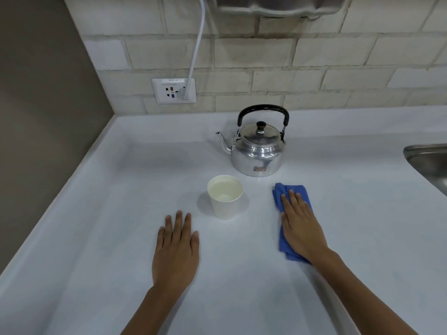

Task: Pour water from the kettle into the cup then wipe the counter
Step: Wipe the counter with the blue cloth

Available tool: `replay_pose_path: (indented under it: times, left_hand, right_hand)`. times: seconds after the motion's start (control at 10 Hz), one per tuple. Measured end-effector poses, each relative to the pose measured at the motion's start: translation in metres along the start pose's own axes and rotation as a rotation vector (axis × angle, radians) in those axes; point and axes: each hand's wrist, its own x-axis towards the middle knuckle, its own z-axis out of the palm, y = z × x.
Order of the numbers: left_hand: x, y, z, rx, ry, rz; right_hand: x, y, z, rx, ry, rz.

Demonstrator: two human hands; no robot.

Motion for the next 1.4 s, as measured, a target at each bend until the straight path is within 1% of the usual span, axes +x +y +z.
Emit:
replay_pose_path:
  times: [0.1, 0.2, 0.3, 0.4, 0.5, 0.6, 0.7, 0.8, 0.9, 1.0, 1.1, 1.2, 1.3, 1.4]
  left_hand:
    - [0.0, 0.001, 0.0, 0.015, -0.003, 0.007]
    - [-0.001, 0.001, 0.001, 0.032, 0.014, 0.01]
    - [-0.001, 0.002, -0.001, 0.018, 0.004, -0.003]
    - [0.0, 0.002, 0.0, 0.005, -0.006, -0.016]
    - [0.0, 0.001, 0.0, 0.027, -0.005, -0.008]
    - [-0.002, 0.002, -0.003, 0.03, -0.004, 0.01]
    - [-0.001, 0.001, -0.002, 0.014, 0.011, 0.006]
    - [-0.001, 0.001, 0.0, 0.001, 0.012, -0.017]
    - [-0.002, 0.002, 0.0, 0.005, 0.022, -0.01]
    - [-0.001, 0.002, 0.001, -0.001, 0.027, -0.008]
    - [-0.001, 0.001, 0.002, -0.004, 0.021, -0.002]
    - [-0.001, -0.001, 0.001, -0.002, 0.016, -0.001]
    - [-0.001, 0.0, 0.0, -0.017, 0.014, -0.007]
    - [-0.001, 0.002, 0.0, -0.027, 0.016, 0.0]
  right_hand:
    - [0.022, -0.02, 0.012, 0.0, -0.047, -0.134]
    - [0.039, -0.035, 0.017, 0.028, -0.139, -0.342]
    - [0.062, -0.035, 0.011, 0.049, -0.237, -0.398]
    - [0.064, -0.035, 0.011, 0.042, -0.196, -0.395]
    - [0.043, -0.03, 0.019, 0.037, -0.174, -0.501]
    - [0.038, -0.007, 0.01, 0.078, -0.206, -0.519]
    - [0.052, 0.028, -0.006, 0.063, -0.155, -0.37]
    - [0.063, 0.046, -0.014, 0.044, -0.119, -0.17]
    - [0.053, 0.032, -0.009, 0.013, -0.105, -0.102]
    - [0.015, 0.008, 0.002, 0.014, -0.046, -0.197]
    - [-0.018, 0.002, 0.003, 0.029, -0.068, -0.318]
    - [-0.014, 0.018, -0.01, 0.009, -0.094, -0.265]
    - [-0.01, 0.026, -0.016, 0.03, -0.084, -0.127]
    - [-0.021, 0.011, -0.01, -0.001, -0.079, -0.072]
